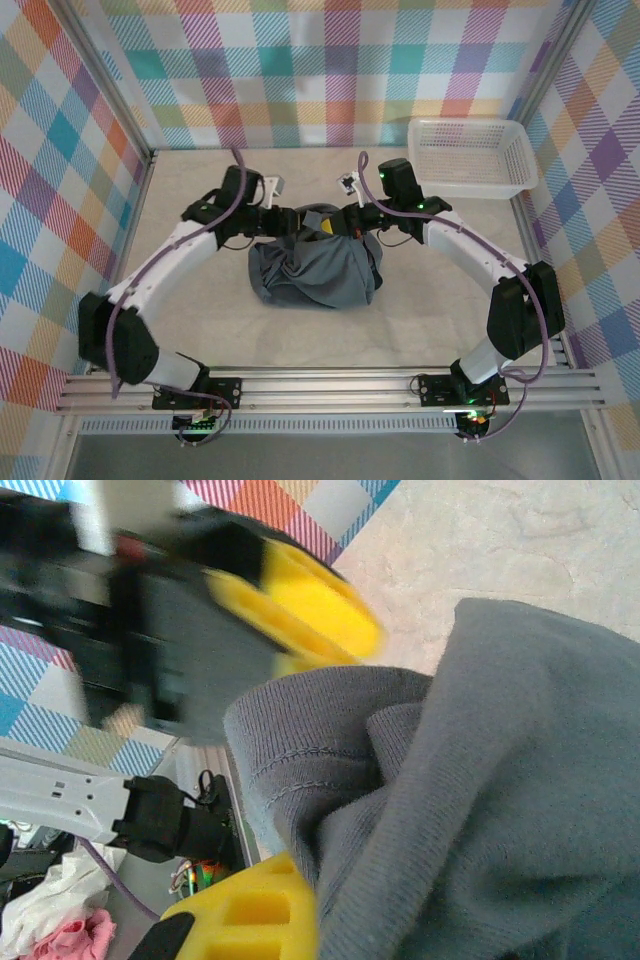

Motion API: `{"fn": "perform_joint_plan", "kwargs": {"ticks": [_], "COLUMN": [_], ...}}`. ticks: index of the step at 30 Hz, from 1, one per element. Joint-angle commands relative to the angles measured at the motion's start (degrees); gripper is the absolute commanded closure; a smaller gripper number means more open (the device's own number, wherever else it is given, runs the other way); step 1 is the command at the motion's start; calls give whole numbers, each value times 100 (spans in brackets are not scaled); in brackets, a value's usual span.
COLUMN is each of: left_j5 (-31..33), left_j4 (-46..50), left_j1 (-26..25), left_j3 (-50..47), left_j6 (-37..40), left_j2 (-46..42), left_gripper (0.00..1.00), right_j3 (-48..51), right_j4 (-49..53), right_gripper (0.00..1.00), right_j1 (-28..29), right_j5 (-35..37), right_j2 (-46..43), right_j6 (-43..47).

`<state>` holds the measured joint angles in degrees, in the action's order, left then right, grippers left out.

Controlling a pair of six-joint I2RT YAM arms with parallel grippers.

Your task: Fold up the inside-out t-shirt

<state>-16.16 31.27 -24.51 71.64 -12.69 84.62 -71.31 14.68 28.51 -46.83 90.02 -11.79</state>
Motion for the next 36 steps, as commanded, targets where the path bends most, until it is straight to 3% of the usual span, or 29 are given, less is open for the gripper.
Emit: {"fn": "perform_joint_plan", "kwargs": {"ticks": [1, 5, 7, 8, 9, 10, 11, 13, 16, 18, 22, 28, 30, 36], "left_j5": [294, -314, -127, -35, 34, 69, 57, -409, -2487, -2995, -3259, -3403, -3389, -3362], "left_j4": [-400, -1143, -1035, -1008, -1046, -1020, -923, -748, -2134, -2004, -747, -50, 297, 521], "left_j1": [-28, -18, -10, 7, 16, 42, 79, 241, 706, 853, 818, 676, 570, 330], "left_j3": [13, 115, 284, 329, 327, 339, 403, 616, 532, 819, 1323, 1216, 1339, 1561], "left_j6": [-563, -776, -766, -752, -753, -763, -770, -1052, -2580, -2882, -2261, -1333, -961, -562], "left_j2": [564, 1278, 1707, 1845, 1861, 1808, 1675, 1300, 583, 340, 241, 158, 188, 176], "left_gripper": [49, 23, 27, 39, 59, 87, 100, 100, 100, 100, 100, 100, 100, 100], "right_j3": [-114, -21, 18, 42, 82, 157, 263, 563, 1241, 1703, 2102, 1972, 1893, 859], "right_j4": [-18, 72, 115, 133, 133, 101, 60, -43, -93, -413, -761, -562, -837, -1126], "right_gripper": [100, 100, 100, 100, 100, 100, 100, 100, 93, 89, 76, 40, 26, 25], "right_j1": [-4, 1, -5, -12, -27, -79, -152, -377, -528, -522, -518, -52, 184, 411], "right_j5": [-360, -337, -248, -163, -96, -34, 29, 306, 1189, 1171, 1178, 2971, 3177, 2449], "right_j2": [-144, -167, -193, -223, -261, -312, -369, -461, -423, -338, -671, -1877, -2030, -1105], "right_j6": [-116, -129, -139, -154, -187, -225, -278, -390, 74, 114, -159, 870, 1295, 1394]}}
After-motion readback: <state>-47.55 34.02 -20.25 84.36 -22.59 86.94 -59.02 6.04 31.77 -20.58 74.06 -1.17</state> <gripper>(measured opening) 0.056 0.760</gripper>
